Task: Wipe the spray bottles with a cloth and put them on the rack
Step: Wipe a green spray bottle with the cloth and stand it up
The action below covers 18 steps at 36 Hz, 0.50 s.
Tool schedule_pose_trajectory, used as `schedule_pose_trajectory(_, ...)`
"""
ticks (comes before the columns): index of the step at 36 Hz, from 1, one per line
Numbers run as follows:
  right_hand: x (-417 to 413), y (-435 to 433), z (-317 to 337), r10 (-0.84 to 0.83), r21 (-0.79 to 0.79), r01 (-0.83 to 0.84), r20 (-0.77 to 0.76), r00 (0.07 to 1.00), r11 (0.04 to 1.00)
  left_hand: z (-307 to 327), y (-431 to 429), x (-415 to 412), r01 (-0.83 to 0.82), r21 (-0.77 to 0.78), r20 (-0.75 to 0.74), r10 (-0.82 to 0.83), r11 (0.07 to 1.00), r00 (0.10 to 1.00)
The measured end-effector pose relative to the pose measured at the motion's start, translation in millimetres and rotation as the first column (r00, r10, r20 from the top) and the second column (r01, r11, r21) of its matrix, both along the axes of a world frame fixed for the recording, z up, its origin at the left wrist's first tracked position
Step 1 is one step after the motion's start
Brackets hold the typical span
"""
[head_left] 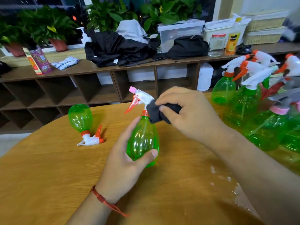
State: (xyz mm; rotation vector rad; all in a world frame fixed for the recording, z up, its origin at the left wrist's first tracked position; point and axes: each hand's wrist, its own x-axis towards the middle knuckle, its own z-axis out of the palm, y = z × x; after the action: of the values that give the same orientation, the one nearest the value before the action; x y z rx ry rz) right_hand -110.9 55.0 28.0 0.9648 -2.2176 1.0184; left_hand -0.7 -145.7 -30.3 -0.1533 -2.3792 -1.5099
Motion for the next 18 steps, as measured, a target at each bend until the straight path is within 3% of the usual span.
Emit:
schedule_pose_trajectory(2,1,-2,0,-0.055,-0.068,0.051,-0.06,0.997,0.996,0,2,1,0.023,-0.007,0.01,-0.023,1.0,1.0)
schedule_pose_trajectory(5,-2,-5,-5,-0.04,-0.049,0.038,-0.055,0.998,0.998,-2,3,3,0.059,0.036,0.0,-0.059,0.998,0.998)
schedule_pose_trajectory(11,-12,11,2,-0.073,-0.063,0.094,0.274,0.959,0.994,-5,3,-1,0.07,0.079,0.018,-0.071,0.994,0.997)
schedule_pose_trajectory(15,-12,10,8,0.128,-0.443,0.084,0.429,0.894,0.893,-6,-2,-1,0.148,0.078,0.036,-0.151,0.986,0.988)
schedule_pose_trajectory(18,-5,3,8,0.285,-0.463,-0.021,0.508,0.813,0.886,-7,1,2,0.2,0.074,0.06,-0.205,0.977,0.977)
